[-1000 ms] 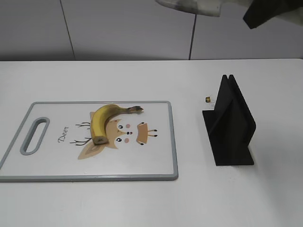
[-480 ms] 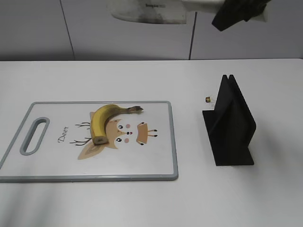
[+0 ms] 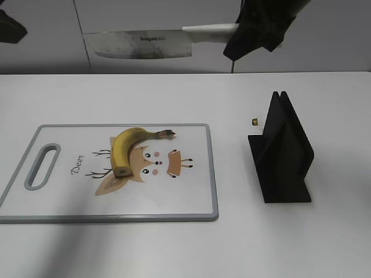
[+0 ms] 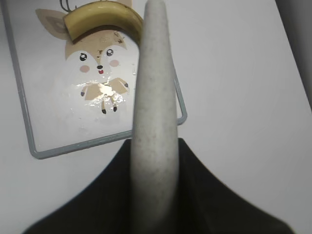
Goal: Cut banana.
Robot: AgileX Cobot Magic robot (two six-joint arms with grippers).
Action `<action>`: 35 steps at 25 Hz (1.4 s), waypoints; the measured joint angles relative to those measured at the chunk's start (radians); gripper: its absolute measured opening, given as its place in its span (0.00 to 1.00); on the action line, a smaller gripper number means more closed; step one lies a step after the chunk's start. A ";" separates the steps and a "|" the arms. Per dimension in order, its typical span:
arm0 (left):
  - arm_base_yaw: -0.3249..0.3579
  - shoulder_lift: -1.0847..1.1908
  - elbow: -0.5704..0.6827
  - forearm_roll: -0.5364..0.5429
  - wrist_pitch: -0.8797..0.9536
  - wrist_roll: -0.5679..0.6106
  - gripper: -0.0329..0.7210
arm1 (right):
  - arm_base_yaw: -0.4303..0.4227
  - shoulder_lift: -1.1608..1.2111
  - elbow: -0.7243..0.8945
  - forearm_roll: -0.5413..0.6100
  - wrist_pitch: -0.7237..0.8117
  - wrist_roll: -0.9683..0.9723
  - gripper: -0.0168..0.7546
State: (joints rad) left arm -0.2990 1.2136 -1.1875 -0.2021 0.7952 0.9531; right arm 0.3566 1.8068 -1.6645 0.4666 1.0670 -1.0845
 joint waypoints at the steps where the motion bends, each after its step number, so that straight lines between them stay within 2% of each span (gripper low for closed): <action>1: -0.001 0.027 -0.020 -0.015 0.017 0.028 0.84 | 0.000 0.011 0.000 0.016 0.003 -0.027 0.24; 6: -0.001 0.173 -0.114 -0.092 0.099 0.112 0.82 | 0.010 0.060 -0.011 0.074 0.011 -0.127 0.24; 10: -0.001 0.261 -0.157 -0.102 0.149 0.155 0.82 | 0.035 0.101 -0.012 0.100 0.025 -0.198 0.24; 16: -0.001 0.320 -0.160 -0.102 0.186 0.170 0.82 | 0.047 0.130 -0.013 0.150 0.031 -0.247 0.24; 28: -0.001 0.371 -0.165 -0.107 0.204 0.177 0.80 | 0.047 0.164 -0.013 0.155 0.023 -0.271 0.24; 35: -0.001 0.380 -0.112 -0.082 0.148 0.177 0.79 | 0.047 0.164 -0.013 0.201 0.028 -0.301 0.24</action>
State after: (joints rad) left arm -0.2996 1.5938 -1.2995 -0.2839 0.9432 1.1303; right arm 0.4037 1.9708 -1.6778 0.6675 1.0952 -1.3858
